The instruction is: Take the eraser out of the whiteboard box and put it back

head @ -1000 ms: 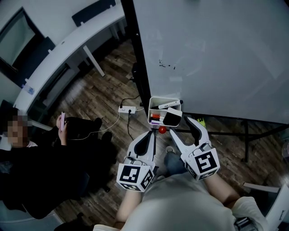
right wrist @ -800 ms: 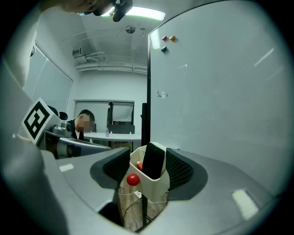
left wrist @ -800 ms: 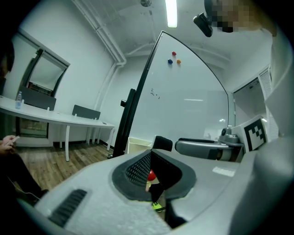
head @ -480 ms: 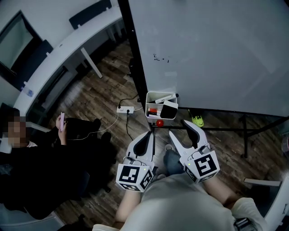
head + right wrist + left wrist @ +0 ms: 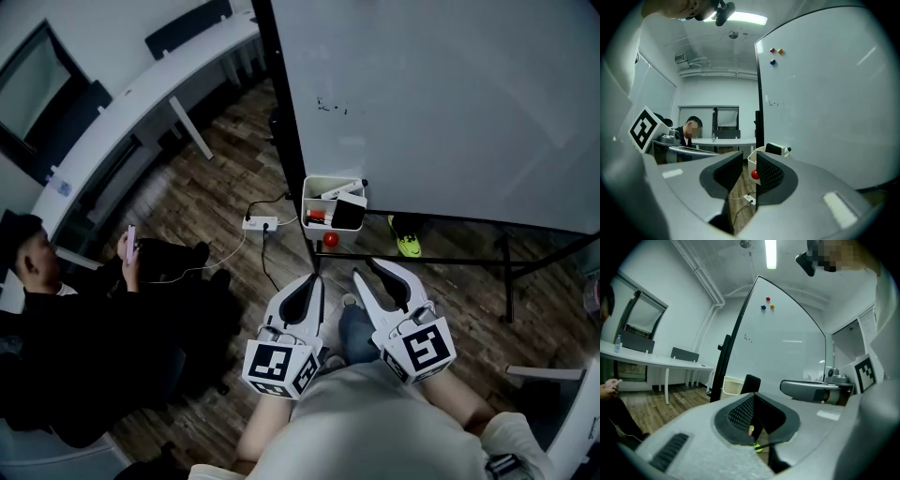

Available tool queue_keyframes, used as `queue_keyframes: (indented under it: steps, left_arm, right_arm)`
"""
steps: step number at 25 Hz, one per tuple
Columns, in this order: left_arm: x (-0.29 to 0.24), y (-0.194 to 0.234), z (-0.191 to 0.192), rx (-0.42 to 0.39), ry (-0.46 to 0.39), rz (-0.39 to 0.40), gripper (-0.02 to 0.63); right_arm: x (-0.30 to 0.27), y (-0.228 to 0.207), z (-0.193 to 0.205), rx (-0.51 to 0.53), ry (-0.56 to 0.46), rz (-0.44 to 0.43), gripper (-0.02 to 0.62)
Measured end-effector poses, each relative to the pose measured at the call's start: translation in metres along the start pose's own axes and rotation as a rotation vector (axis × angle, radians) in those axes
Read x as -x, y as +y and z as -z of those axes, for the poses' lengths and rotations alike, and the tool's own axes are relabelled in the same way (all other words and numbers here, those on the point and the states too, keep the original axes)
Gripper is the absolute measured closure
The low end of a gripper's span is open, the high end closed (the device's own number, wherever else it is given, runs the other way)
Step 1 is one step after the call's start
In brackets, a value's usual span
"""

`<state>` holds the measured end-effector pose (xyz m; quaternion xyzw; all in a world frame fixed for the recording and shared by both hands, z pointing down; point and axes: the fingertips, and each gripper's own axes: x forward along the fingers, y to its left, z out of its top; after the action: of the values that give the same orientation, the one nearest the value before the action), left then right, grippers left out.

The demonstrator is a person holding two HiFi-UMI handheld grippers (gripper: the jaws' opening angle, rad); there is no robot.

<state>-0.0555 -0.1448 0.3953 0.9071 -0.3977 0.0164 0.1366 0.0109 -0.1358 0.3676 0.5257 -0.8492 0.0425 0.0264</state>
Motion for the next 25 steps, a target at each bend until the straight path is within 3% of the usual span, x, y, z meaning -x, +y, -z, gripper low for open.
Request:
queue_keyframes:
  steps: [5, 13, 25]
  left_arm:
    - [0.017, -0.01, 0.005, 0.0, 0.004, 0.003, 0.601]
    - [0.039, -0.021, 0.014, -0.005, 0.01, 0.01, 0.602]
    - [0.055, -0.023, 0.02, -0.008, 0.011, 0.011, 0.601]
  right_arm:
    - [0.018, 0.014, 0.008, 0.006, 0.048, -0.004, 0.537]
    - [0.034, 0.032, 0.006, 0.016, -0.006, -0.007, 0.591]
    - [0.042, 0.043, 0.013, 0.042, 0.006, 0.028, 0.591]
